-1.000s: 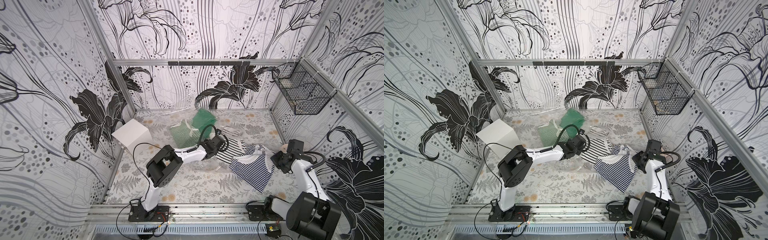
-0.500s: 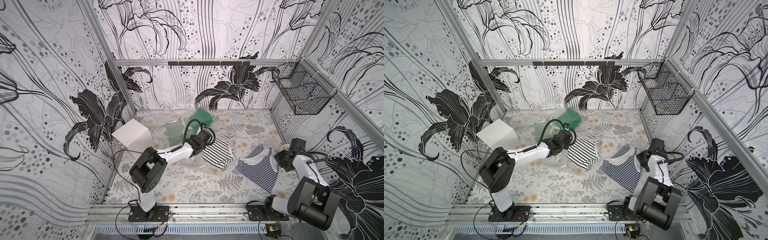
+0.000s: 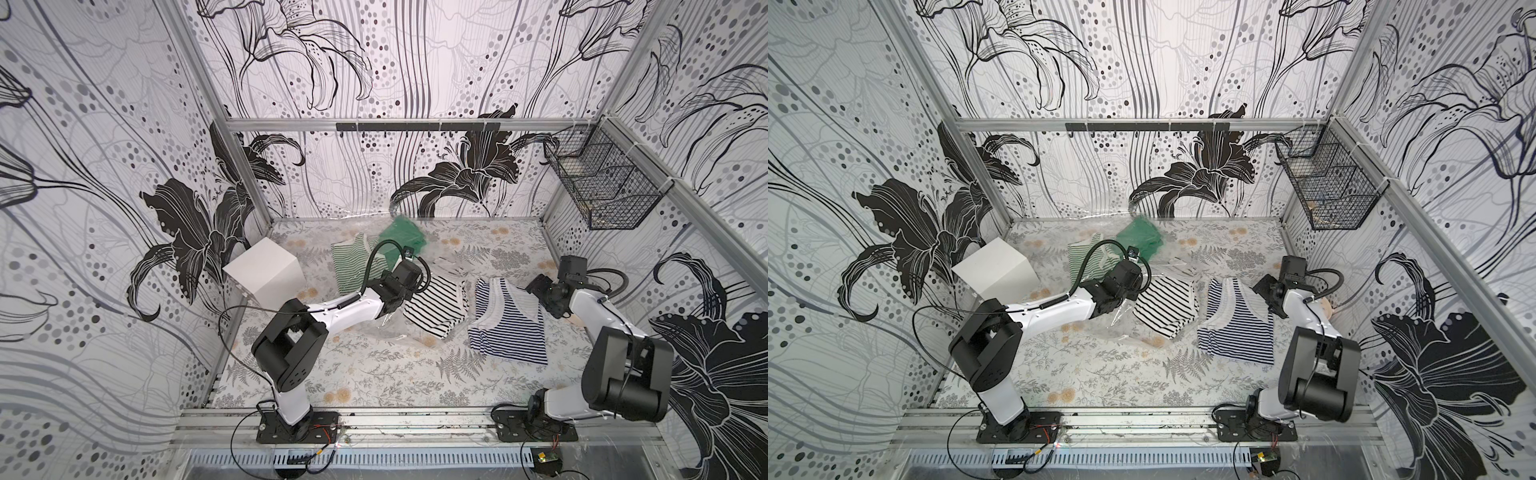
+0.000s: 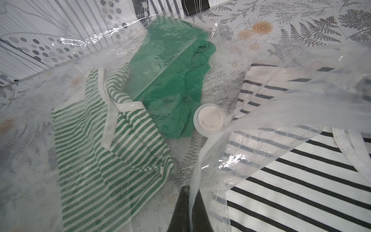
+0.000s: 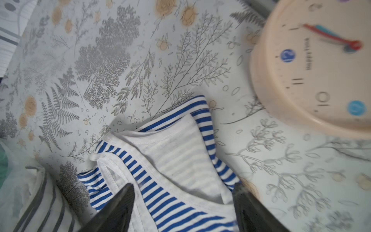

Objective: Take the tank top out of the vacuum bag
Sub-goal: Move the tank top to the center of the board.

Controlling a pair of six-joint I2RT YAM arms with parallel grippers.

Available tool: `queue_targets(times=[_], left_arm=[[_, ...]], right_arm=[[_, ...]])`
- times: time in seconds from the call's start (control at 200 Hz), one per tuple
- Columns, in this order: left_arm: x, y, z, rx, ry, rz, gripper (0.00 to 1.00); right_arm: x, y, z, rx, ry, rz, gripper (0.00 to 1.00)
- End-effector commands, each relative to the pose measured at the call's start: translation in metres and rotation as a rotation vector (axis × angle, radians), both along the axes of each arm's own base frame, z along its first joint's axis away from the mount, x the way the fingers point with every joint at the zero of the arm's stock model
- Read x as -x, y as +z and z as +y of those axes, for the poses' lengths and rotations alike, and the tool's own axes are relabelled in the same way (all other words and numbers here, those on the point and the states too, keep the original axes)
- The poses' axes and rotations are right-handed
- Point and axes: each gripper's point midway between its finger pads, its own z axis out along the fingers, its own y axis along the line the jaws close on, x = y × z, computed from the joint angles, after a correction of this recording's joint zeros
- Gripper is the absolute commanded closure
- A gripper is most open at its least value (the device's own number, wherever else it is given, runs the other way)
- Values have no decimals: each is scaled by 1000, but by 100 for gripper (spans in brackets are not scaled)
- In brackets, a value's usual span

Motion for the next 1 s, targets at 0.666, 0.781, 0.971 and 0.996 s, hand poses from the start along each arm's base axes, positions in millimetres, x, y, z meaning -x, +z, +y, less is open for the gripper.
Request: queue_targets(times=[0.666, 0.781, 0.971, 0.996], left_arm=[[21, 23, -63, 83, -168, -98, 100], [23, 25, -64, 100, -175, -105, 100], [21, 28, -67, 95, -183, -112, 100], [20, 28, -68, 97, -186, -111, 100]], right_arm=[[52, -90, 125, -267, 286, 168, 48], [33, -99, 117, -238, 260, 185, 51], [-26, -103, 104, -173, 243, 182, 50], [-37, -102, 102, -166, 247, 179, 49]])
